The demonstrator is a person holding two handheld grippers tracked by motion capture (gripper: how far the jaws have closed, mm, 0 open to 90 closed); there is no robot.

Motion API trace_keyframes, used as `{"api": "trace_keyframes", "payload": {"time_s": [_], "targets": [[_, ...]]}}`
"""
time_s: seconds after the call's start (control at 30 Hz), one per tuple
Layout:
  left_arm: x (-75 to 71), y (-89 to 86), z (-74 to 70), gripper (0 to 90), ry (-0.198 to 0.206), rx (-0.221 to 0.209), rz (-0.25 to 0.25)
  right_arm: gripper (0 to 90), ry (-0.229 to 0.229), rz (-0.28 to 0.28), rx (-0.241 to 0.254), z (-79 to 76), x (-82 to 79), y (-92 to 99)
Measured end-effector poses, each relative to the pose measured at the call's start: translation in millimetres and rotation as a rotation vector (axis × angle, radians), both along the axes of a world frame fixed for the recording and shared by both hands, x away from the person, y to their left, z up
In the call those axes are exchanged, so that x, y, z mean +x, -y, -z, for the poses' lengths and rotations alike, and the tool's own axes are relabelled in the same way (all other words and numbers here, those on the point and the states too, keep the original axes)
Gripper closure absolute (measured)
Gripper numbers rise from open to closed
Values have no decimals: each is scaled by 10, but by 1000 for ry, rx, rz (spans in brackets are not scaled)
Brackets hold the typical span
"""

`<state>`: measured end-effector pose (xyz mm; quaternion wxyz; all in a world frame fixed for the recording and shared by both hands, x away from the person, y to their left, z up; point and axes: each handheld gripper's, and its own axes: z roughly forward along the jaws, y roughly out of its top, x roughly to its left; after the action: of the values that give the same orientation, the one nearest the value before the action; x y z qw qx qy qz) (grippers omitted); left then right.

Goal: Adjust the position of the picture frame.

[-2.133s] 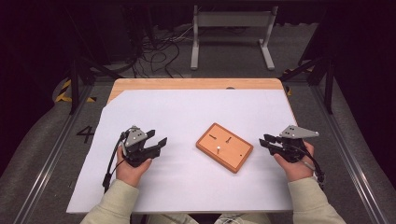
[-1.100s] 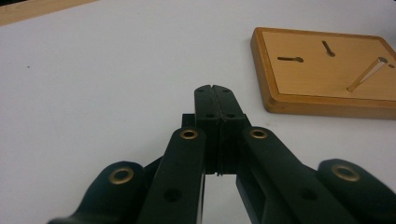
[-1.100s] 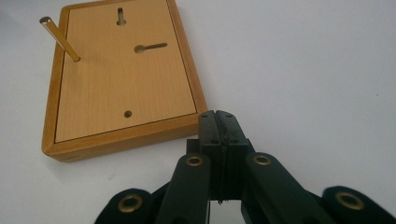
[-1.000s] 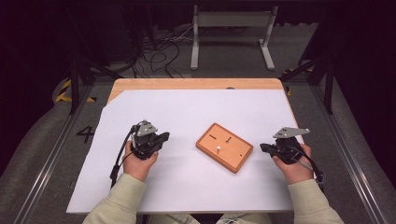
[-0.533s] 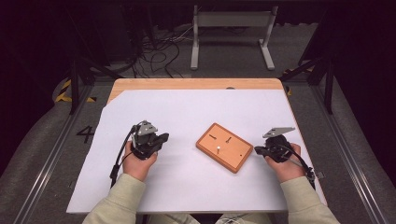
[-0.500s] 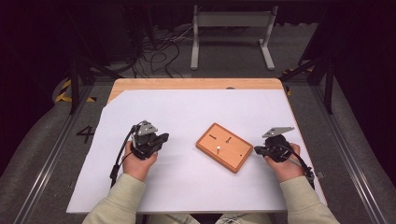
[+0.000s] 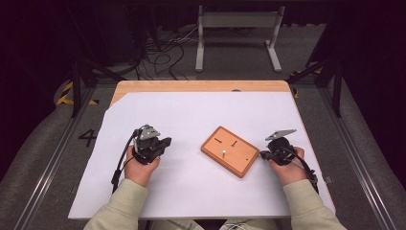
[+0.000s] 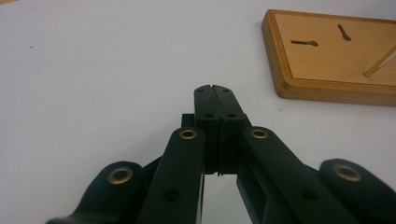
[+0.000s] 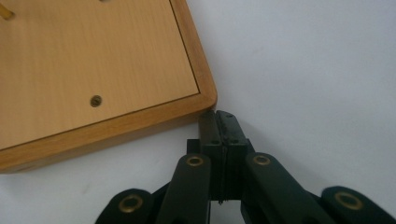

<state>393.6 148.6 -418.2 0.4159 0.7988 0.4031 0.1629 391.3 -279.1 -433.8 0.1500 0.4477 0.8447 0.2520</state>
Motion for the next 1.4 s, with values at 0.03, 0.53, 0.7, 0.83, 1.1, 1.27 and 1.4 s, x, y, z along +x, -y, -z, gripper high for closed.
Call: {"api": "trace_keyframes", "payload": {"time_s": [0.03,0.53,0.7,0.83,1.1,1.27,1.4], "targets": [[2,-2,1,894,0,0,-1,900,1,1,-5,1,1,-5],[46,32,50,896,-20,15,4,900,25,-3,16,6,201,-132],[53,41,72,895,-25,14,5,900,43,-51,0,11,277,-376],[110,112,124,895,-42,5,17,900,56,-63,0,-26,265,-416],[410,448,201,895,-99,-12,56,900,84,-51,32,-142,64,-245],[560,701,273,896,-128,21,103,900,88,-52,50,-176,-45,-148],[615,795,311,896,-146,40,126,900,92,-50,58,-216,-131,-75]]}}
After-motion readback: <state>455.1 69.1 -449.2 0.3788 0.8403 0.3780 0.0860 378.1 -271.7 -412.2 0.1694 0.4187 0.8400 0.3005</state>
